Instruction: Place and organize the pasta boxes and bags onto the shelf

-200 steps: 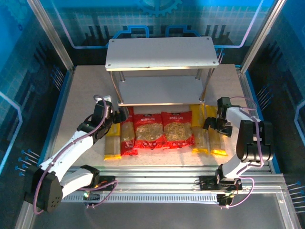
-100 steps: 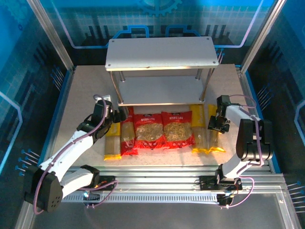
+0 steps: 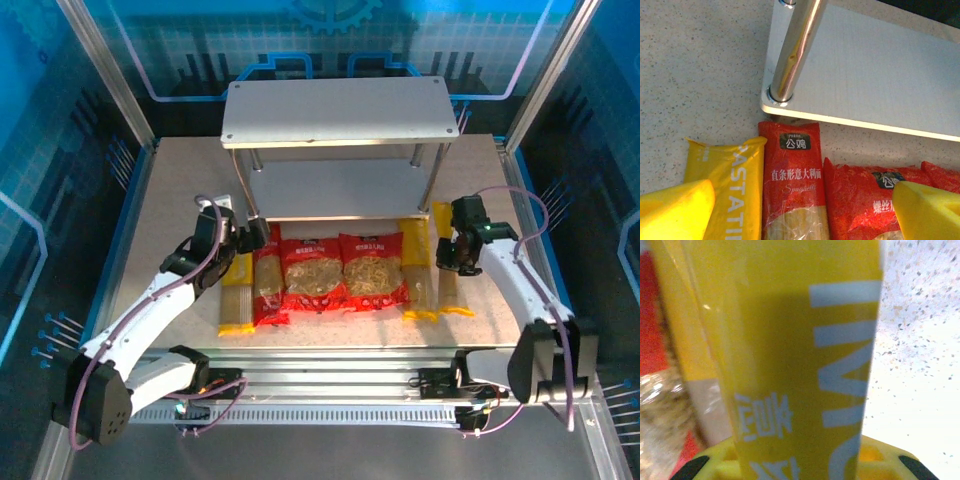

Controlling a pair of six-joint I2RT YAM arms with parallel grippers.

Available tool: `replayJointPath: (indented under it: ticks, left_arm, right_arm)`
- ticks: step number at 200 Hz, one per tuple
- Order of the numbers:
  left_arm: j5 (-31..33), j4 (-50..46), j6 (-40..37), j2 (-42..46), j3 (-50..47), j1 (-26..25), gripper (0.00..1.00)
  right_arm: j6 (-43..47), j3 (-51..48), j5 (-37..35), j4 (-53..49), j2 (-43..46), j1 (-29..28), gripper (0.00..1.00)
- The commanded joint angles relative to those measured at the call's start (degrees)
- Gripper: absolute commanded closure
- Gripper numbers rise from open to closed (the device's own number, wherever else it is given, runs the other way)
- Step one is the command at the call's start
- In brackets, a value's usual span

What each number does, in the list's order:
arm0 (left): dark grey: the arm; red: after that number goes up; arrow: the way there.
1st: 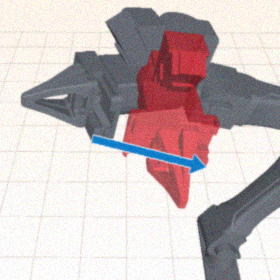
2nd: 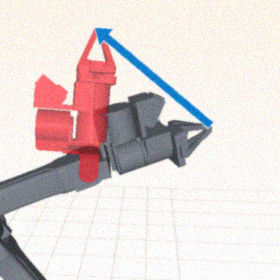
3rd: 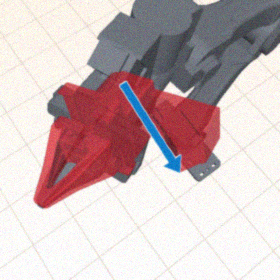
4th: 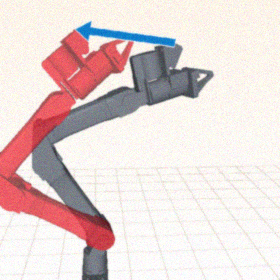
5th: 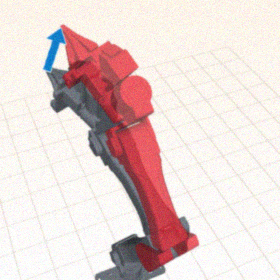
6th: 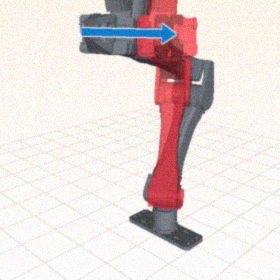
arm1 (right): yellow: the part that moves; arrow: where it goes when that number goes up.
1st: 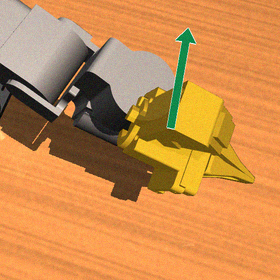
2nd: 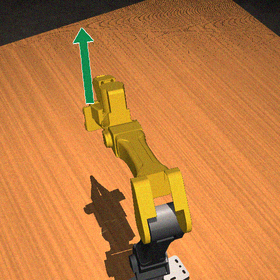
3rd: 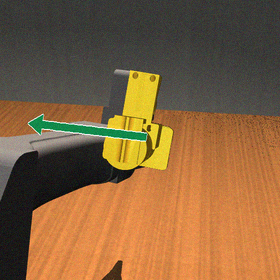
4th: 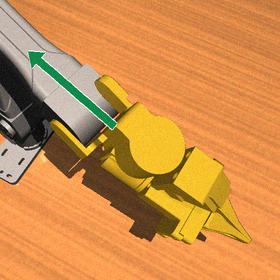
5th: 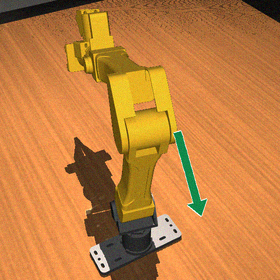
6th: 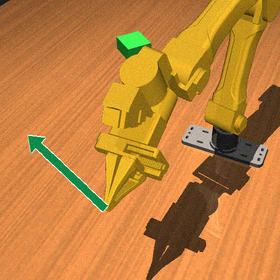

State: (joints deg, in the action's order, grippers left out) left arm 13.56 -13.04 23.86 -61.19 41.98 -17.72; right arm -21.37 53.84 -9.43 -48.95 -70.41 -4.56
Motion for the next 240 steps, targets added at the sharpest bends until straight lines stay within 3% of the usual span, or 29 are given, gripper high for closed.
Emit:
replayJointPath:
  ticks: [1,26,54,112,153,240]
  left_arm:
    - [-0.77,-0.27,-1.38,0.14,2.61,0.49,0.07]
    - [-0.64,-0.66,-2.12,-0.03,3.72,0.49,0.08]
    - [-1.16,-0.84,-1.97,-0.47,4.48,0.49,0.07]
    - [-1.92,-2.53,-2.09,0.4,5.24,0.49,0.07]
    - [-1.13,-4.04,-2.58,1.77,5.07,0.49,0.07]
    - [-0.12,-5.4,-2.54,2.75,4.81,0.73,0.07]
  right_arm:
    - [-0.41,6.35,-1.67,-6.13,4.99,-5.44,0.89]
    - [-2.49,8.99,-0.58,-8.32,5.91,-13.41,0.89]
    - [-4.82,9.66,1.22,-2.42,2.09,-18.74,0.88]
    - [-3.52,19.44,-3.08,9.56,-15.88,-19.19,0.88]
    - [-0.08,31.29,-7.71,11.23,-29.15,-19.17,0.87]
    - [0.25,34.25,-16.01,21.06,-36.15,-18.69,0.87]
